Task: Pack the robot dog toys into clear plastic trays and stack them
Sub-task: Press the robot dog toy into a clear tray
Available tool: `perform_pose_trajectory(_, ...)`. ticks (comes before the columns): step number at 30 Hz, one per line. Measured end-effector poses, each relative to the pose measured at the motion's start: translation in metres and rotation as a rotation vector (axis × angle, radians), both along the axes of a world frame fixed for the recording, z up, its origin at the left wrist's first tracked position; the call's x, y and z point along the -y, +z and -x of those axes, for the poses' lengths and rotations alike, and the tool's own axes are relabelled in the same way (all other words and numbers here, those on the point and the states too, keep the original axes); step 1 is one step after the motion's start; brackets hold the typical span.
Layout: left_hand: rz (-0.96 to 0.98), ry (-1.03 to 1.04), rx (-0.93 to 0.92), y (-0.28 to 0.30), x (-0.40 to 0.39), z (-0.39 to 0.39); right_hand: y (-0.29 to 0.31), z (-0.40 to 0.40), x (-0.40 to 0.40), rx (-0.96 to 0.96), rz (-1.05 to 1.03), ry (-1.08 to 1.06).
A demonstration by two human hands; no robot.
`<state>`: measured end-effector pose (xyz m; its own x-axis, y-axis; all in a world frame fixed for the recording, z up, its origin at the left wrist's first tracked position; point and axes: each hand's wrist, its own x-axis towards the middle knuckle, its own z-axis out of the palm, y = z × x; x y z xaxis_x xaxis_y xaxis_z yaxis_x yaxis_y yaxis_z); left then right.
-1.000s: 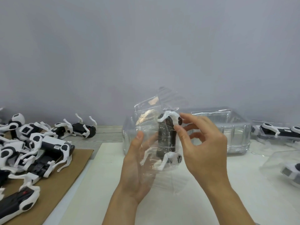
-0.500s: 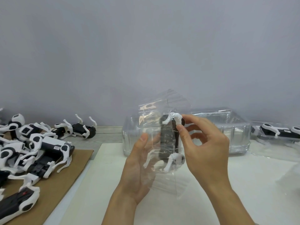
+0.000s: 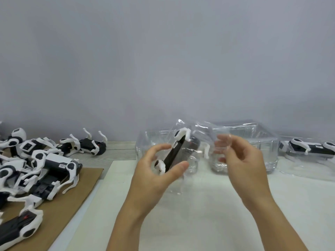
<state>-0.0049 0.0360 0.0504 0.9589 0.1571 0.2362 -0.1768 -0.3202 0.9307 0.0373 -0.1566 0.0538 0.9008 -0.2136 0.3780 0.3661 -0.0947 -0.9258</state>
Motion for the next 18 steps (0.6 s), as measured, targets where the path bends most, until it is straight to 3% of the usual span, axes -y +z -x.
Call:
perform_pose_trajectory(2,-0.215,0.053,-0.005,0.002,-0.003,0.002,0.003,-0.002,0.009,-0.082,-0.16,-0.018)
perform_pose_trajectory(4,-0.411,0.051,-0.045,0.005,-0.005,0.003,0.006,-0.001,0.016,-0.135,-0.18,-0.012)
perform_pose_trajectory(9,-0.702,-0.081,-0.112,0.011,0.002,0.007,0.01,0.006,0.011,-0.172,0.144,0.16)
perform_pose_trajectory(14,-0.79,-0.162,-0.181,0.003,0.01,0.005,0.0,0.008,0.002,-0.297,0.574,0.186)
perform_pose_trajectory(18,-0.656,-0.232,-0.252,-0.002,0.011,0.006,-0.011,0.002,0.007,-0.325,0.624,0.132)
